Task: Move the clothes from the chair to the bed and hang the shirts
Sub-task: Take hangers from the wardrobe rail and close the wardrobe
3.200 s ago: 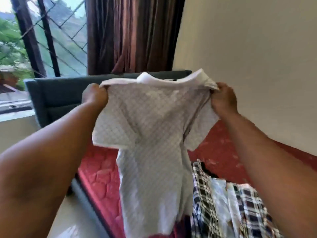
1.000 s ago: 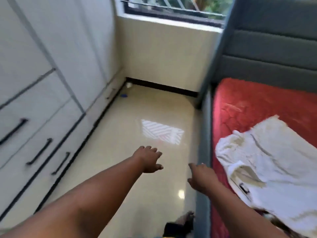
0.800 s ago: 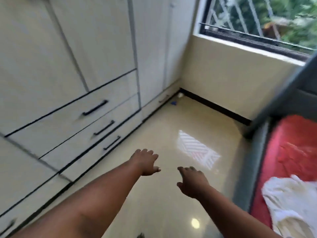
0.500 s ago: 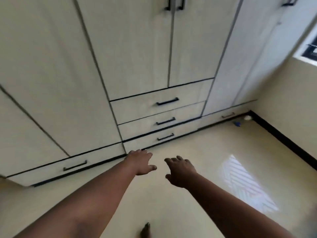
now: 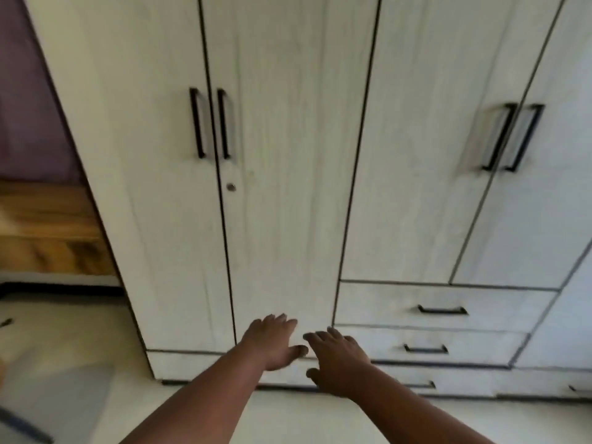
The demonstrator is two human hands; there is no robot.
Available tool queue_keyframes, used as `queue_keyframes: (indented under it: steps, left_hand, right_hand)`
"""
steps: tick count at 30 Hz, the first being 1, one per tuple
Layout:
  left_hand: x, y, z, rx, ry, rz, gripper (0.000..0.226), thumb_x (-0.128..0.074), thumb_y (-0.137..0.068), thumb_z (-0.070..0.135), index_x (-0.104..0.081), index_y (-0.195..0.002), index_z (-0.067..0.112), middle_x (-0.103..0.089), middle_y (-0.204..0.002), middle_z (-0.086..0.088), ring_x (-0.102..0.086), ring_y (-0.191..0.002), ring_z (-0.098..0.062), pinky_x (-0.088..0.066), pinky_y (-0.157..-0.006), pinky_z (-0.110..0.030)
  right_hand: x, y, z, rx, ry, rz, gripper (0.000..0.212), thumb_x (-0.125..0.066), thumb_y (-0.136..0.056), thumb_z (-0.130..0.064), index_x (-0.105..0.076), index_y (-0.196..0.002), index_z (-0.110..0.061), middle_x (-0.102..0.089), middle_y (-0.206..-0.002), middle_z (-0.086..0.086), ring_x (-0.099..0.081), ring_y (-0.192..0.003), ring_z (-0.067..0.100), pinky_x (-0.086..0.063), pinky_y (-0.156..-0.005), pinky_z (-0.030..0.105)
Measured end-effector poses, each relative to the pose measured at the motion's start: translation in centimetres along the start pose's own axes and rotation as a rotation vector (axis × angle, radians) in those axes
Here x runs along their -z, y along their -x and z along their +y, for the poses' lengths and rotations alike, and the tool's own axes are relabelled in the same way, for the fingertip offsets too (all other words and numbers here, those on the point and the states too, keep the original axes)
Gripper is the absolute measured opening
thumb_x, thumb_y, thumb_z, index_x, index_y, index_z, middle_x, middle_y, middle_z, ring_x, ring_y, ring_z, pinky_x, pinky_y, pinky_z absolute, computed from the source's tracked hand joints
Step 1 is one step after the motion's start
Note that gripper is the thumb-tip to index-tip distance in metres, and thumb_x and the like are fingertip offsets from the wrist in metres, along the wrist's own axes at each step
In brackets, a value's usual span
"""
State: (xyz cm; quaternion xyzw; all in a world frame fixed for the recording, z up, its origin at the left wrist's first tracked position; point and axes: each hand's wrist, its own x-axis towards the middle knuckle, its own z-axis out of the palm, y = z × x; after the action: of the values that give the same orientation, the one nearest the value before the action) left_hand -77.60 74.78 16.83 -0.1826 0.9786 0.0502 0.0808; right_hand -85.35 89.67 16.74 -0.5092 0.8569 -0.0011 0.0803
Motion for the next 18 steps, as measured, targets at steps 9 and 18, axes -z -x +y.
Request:
queue_keyframes:
  steps: [9, 18]
  left_hand:
    - [17.4, -2.2, -15.4, 0.065, 0.073, 0.385, 0.069, -0.045, -0.096, 0.048, -0.018, -0.154, 0.022, -0.018, -0.162, -0.004, -0.022, -0.146, -0.024, -0.029, -0.115, -0.041]
    - [32.0, -6.2, -21.8, 0.127, 0.268, 0.693, 0.080, -0.042, -0.093, 0.063, -0.010, -0.156, 0.025, -0.012, -0.163, -0.004, -0.021, -0.147, -0.028, -0.030, -0.114, -0.046]
  right_hand:
    - [15.8, -15.5, -12.3, 0.061, 0.011, 0.360, 0.067, -0.056, -0.093, -0.036, -0.027, -0.150, -0.019, -0.035, -0.153, 0.006, -0.024, -0.145, 0.028, -0.028, -0.115, 0.045]
    - [30.3, -24.0, -14.7, 0.067, -0.236, 0.655, 0.061, -0.057, -0.093, -0.025, -0.032, -0.149, -0.026, -0.045, -0.148, -0.003, -0.044, -0.133, 0.022, -0.041, -0.104, 0.039]
